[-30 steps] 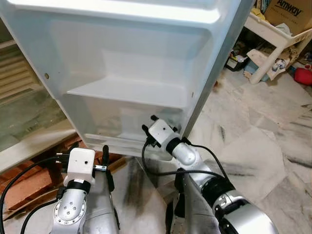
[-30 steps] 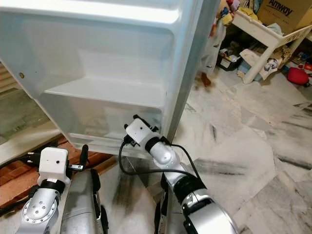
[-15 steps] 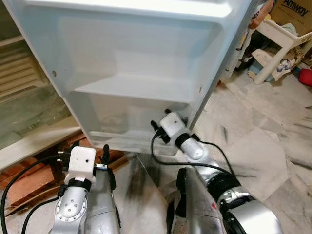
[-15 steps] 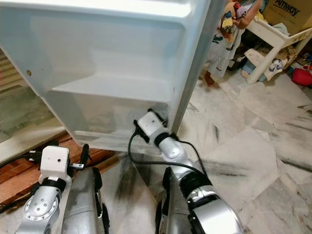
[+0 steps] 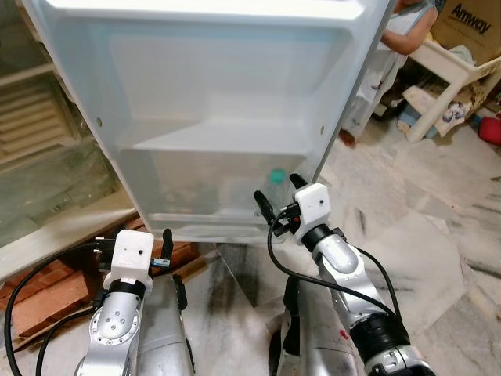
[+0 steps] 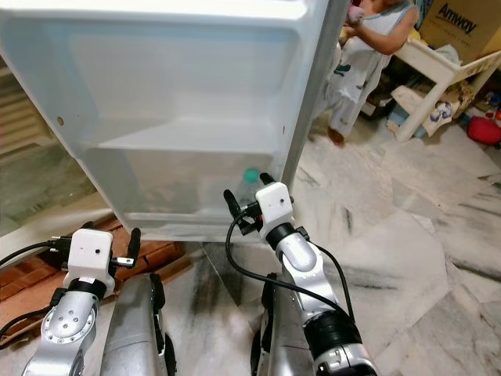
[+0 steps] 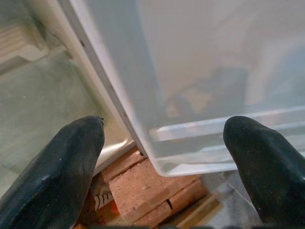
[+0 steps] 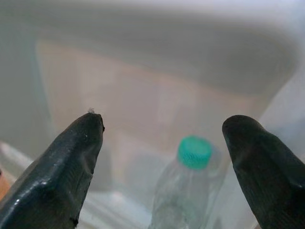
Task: Restocking fridge
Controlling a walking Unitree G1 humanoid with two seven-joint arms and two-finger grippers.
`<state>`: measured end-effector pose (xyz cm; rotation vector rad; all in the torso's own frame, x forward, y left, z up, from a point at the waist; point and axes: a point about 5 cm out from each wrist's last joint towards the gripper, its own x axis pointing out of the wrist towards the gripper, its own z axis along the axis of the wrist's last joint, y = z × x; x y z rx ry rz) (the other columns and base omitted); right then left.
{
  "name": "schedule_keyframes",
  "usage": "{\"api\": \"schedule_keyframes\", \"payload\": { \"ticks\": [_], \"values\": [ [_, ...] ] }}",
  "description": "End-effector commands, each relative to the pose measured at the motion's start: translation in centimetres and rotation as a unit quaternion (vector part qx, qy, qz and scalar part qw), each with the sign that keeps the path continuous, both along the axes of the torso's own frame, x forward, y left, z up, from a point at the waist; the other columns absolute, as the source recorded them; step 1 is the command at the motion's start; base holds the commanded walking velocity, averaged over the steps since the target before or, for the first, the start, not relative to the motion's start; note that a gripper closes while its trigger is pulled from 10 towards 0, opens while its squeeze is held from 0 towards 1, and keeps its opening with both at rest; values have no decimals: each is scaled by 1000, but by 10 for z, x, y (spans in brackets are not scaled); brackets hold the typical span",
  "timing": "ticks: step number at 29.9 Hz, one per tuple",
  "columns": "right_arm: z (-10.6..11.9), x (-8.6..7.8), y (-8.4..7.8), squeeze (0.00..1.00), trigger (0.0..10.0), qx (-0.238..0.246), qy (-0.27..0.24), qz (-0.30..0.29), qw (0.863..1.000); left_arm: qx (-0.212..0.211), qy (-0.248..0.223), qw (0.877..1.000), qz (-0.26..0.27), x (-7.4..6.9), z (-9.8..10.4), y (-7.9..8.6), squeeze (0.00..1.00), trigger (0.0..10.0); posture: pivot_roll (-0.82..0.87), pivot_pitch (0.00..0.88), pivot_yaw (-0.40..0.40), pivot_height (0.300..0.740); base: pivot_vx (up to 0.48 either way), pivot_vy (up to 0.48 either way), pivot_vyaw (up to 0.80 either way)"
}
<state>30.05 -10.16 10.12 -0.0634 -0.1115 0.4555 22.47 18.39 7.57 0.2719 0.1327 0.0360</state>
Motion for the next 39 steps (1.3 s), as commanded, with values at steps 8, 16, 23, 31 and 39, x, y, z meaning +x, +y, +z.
{"api": "schedule_keyframes", "payload": {
  "ticks": [8, 16, 23, 31, 39],
  "values": [
    [-13, -30, -37, 0, 10000, 49, 34, -98, 993, -8, -9, 1000, 4, -3, -5, 0, 0, 10000, 143, 0, -35, 562, 0, 0, 0],
    [-10, -32, -37, 0, 10000, 63, 43, -117, 990, -27, -22, 999, 5, 3, 2, 7, 0, 10000, 136, 0, -24, 617, 0, 0, 0],
    [-4, -24, -33, 0, 10000, 64, 38, -116, 990, -38, -33, 999, 5, 15, 5, 1, 0, 10000, 134, 0, -27, 657, 0, 0, 0],
    [-4, -24, -41, 0, 10000, 70, 48, -128, 988, -41, -32, 999, -1, 16, 4, -3, 0, 10000, 119, 0, -27, 697, 0, 0, 0],
    [-12, -30, -39, 0, 10000, 69, 65, -139, 986, -18, -16, 1000, 10, 22, -2, -6, 0, 10000, 101, 0, -26, 740, 0, 0, 0]
  ]
}}
